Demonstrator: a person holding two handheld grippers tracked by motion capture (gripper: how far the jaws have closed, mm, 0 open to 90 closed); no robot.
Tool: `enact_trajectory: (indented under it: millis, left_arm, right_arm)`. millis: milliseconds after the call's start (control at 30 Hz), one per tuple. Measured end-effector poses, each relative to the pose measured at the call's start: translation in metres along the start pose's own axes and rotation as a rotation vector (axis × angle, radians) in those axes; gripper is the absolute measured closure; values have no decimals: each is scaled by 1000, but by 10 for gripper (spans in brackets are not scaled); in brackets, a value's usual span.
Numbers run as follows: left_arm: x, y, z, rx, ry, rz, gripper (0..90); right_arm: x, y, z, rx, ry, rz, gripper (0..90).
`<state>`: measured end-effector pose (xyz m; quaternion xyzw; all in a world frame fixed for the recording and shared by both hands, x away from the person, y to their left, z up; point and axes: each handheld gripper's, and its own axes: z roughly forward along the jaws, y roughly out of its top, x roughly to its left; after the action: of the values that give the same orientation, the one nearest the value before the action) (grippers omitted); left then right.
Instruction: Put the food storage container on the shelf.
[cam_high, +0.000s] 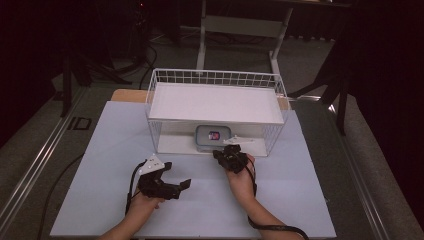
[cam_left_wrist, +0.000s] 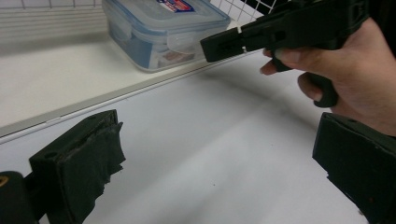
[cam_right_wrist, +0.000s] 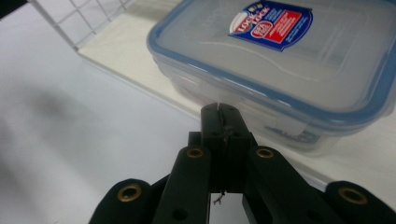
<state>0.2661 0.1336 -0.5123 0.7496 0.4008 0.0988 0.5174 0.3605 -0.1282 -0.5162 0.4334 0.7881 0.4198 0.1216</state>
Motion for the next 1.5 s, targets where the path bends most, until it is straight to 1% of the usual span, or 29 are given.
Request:
enact_trajectory:
  millis: [67,167,233,300,367,400,500,667,800,1000,1067,1100,1133,1167,1200,1267,1333,1433,1467,1500]
  left_arm:
    - [-1,0,1,-1,-4,2,22]
    - [-2,0,2,4,-3,6,22]
    - [-1,-1,2,4,-4,3,22]
    - [-1,-1,2,2,1,0,22]
    - [-1,0,2,1,1,1,22]
    - [-1,0,2,1,4,2,22]
    - [0,-1,2,2,6,-1,22]
    - [1,-1,2,7,-6,-9,22]
    - [0,-2,3,6,-12,-9,22]
    - [-1,-2,3,9,-17,1,22]
    - [-3,-2,3,6,-20,10,22]
    - [-4,-2,3,3,-25,11,22]
    - [-4,-1,2,3,-27,13,22]
    - [-4,-1,2,3,-27,13,22]
    - [-4,-2,2,4,-28,15,22]
    - [-4,-2,3,5,-31,10,22]
    - [-4,-2,3,6,-32,9,22]
    - [-4,-3,2,6,-29,13,22]
    - [-4,-2,2,5,-29,16,22]
    - [-4,-2,2,6,-30,17,22]
  right_arm:
    - [-2,0,2,-1,-10,2,900]
    - [-6,2,4,-4,-10,24,900]
    - [-8,3,5,-10,-22,20,900]
    - [-9,4,8,-11,-23,17,900]
    - [-10,4,11,-10,-22,16,900]
    - [-9,5,14,-10,-42,9,900]
    - [-10,7,16,-13,-34,21,900]
    - [-10,11,25,-23,-45,29,900]
    - [-10,14,28,-31,-57,24,900]
    - [-12,20,35,-45,-65,41,900]
    - [-12,22,36,-38,-63,51,900]
    - [-11,23,36,-34,-73,57,900]
    - [-12,25,37,-40,-77,48,900]
    - [-13,26,38,-41,-79,49,900]
    - [-13,27,39,-45,-89,65,900]
    - [-12,29,42,-40,-90,64,899]
    - [-10,31,44,-40,-106,48,899]
    - [-8,31,47,-33,-103,49,899]
    - [-7,31,48,-34,-102,39,899]
    - [-7,31,48,-34,-102,39,899]
